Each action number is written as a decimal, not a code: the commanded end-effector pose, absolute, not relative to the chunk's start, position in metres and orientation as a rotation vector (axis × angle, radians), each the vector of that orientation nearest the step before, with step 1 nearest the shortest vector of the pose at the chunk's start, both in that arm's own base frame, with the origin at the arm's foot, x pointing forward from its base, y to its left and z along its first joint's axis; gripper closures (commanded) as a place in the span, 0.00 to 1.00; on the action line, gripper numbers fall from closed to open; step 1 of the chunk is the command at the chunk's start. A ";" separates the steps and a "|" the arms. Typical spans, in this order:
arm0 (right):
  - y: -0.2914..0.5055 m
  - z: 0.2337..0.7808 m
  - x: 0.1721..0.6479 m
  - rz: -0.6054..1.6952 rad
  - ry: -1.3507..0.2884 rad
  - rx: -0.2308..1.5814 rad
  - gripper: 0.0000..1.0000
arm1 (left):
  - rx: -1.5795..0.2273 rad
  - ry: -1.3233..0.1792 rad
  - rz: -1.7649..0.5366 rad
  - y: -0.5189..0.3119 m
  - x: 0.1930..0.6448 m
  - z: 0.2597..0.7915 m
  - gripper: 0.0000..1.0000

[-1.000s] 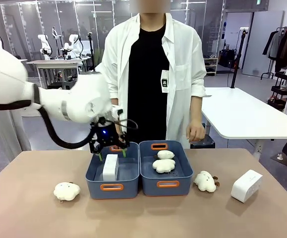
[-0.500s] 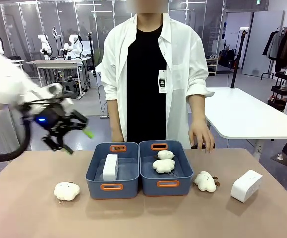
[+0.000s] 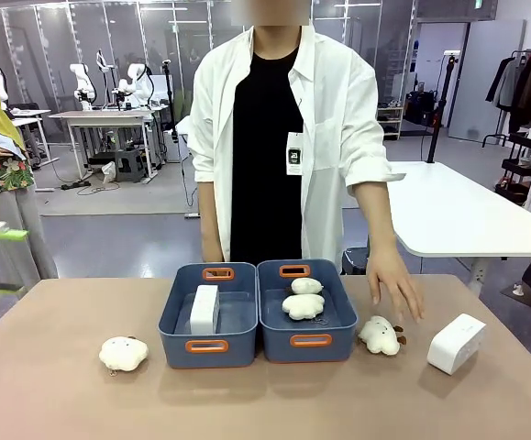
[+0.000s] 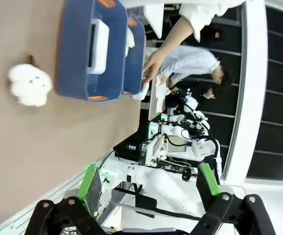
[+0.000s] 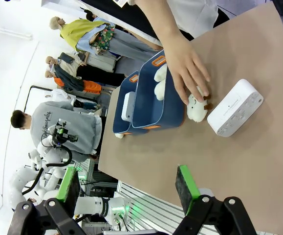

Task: Sort the digital clocks into the basket.
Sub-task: Pick up the Digital clock from the table and place it into the empty Plastic storage basket.

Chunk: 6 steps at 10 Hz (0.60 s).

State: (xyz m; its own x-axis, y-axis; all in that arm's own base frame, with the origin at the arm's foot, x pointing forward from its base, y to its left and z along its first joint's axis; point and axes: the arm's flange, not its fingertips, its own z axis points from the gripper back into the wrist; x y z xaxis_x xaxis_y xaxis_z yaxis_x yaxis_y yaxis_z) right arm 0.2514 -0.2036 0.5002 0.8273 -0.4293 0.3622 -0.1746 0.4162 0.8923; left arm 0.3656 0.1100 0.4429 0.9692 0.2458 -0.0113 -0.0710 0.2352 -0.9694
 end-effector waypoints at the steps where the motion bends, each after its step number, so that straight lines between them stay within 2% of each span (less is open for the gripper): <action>1: -0.203 0.501 0.249 -0.161 -0.617 1.157 0.00 | -1.346 -0.230 0.164 0.139 0.352 0.417 0.00; 4: -0.203 0.501 0.249 -0.161 -0.617 1.157 0.00 | -1.362 -0.301 0.153 0.148 0.362 0.398 0.00; 6: -0.203 0.501 0.249 -0.161 -0.617 1.157 0.00 | -1.346 -0.263 0.192 0.153 0.346 0.406 0.00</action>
